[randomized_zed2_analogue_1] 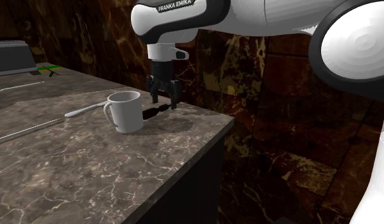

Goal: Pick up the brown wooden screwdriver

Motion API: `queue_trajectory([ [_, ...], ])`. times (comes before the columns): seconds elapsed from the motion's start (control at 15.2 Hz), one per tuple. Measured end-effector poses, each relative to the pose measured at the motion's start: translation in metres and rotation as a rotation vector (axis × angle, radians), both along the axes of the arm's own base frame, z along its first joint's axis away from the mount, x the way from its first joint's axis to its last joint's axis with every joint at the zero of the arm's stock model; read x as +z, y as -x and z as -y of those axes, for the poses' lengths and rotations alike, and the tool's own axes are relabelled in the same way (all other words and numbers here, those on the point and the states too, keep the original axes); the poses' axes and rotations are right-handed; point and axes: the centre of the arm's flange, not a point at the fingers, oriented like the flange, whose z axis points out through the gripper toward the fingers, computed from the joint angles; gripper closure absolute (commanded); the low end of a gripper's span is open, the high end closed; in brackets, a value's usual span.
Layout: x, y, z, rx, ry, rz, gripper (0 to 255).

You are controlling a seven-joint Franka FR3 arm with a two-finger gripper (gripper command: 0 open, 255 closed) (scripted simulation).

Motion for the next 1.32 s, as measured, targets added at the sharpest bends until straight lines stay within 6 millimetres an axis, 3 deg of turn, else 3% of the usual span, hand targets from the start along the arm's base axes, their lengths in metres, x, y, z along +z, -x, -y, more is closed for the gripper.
queue_trajectory([
  [0.73, 0.001, 0.0, 0.001, 0.0, 0.0, 0.001, 255],
  [1.32, 0.046, 0.0, -0.001, 0.0, 0.0, 0.001, 255],
])
